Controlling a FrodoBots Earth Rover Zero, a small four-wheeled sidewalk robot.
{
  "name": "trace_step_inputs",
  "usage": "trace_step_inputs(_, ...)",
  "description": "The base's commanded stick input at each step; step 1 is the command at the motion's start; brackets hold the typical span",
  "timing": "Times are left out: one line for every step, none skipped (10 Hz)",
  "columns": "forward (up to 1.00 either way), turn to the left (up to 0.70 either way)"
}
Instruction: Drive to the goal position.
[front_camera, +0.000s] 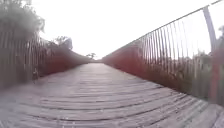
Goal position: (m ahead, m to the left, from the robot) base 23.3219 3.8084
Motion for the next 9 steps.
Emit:
trace_step_inputs(0.70,0.00)
trace_step_inputs(0.70,0.00)
trace_step_inputs(0.70,0.00)
trace_step_inputs(0.70,0.00)
trace_step_inputs(0.70,0.00)
trace_step_inputs(0.70,0.00)
trace_step_inputs(0.70,0.00)
trace_step_inputs(0.70,0.00)
trace_step_inputs(0.70,0.00)
